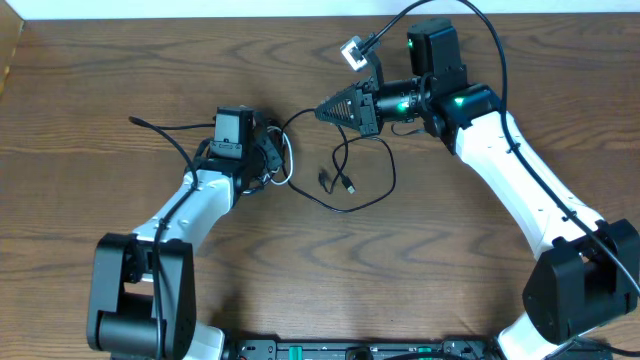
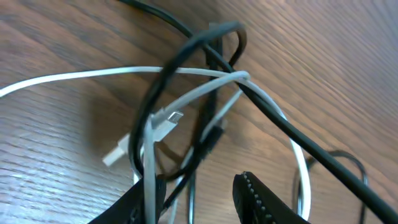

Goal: Untangle cables

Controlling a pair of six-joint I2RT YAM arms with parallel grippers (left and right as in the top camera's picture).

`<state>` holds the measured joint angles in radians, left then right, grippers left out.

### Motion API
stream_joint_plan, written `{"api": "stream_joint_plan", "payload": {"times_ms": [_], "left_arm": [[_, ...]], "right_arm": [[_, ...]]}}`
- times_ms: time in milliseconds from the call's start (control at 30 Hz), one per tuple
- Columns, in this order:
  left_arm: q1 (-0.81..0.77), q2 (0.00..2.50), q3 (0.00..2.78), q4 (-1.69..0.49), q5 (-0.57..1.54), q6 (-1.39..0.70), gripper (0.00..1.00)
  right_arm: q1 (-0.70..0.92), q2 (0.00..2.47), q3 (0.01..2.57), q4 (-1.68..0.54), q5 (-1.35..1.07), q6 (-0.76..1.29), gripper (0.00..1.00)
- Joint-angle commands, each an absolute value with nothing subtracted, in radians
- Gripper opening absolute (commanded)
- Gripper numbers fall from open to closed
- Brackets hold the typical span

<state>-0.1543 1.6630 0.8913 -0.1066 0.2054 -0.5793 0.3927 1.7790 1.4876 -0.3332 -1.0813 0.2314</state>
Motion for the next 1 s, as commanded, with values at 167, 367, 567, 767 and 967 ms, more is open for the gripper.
{"api": "stream_joint_plan", "payload": {"times_ms": [167, 367, 567, 767, 967], "left_arm": [[-0.154, 1.722, 0.882, -0.107, 0.123, -0.588, 0.11], [-0.152, 1.726, 0.882, -0.125, 0.113, -0.588, 0.08], [-0.126, 1.726, 0.882, -0.194, 0.055, -0.588, 0.07], [-0.073, 1.726, 0.882, -0.236, 0.055, -0.588, 0.08], [-0.066, 1.726, 0.882, -0.244, 0.055, -0.588, 0.07]], "right_arm": [[0.393, 1.764, 1.491, -0.336, -1.107, 0.238, 0.01], [0.393, 1.764, 1.491, -0.340, -1.107, 0.228, 0.01], [0.369, 1.751, 1.491, -0.333, -1.071, 0.269, 0.01], [0.335, 1.678, 1.491, -0.326, -1.065, 0.284, 0.01], [0.333, 1.556, 1.491, -0.253, -1.065, 0.284, 0.01]]}}
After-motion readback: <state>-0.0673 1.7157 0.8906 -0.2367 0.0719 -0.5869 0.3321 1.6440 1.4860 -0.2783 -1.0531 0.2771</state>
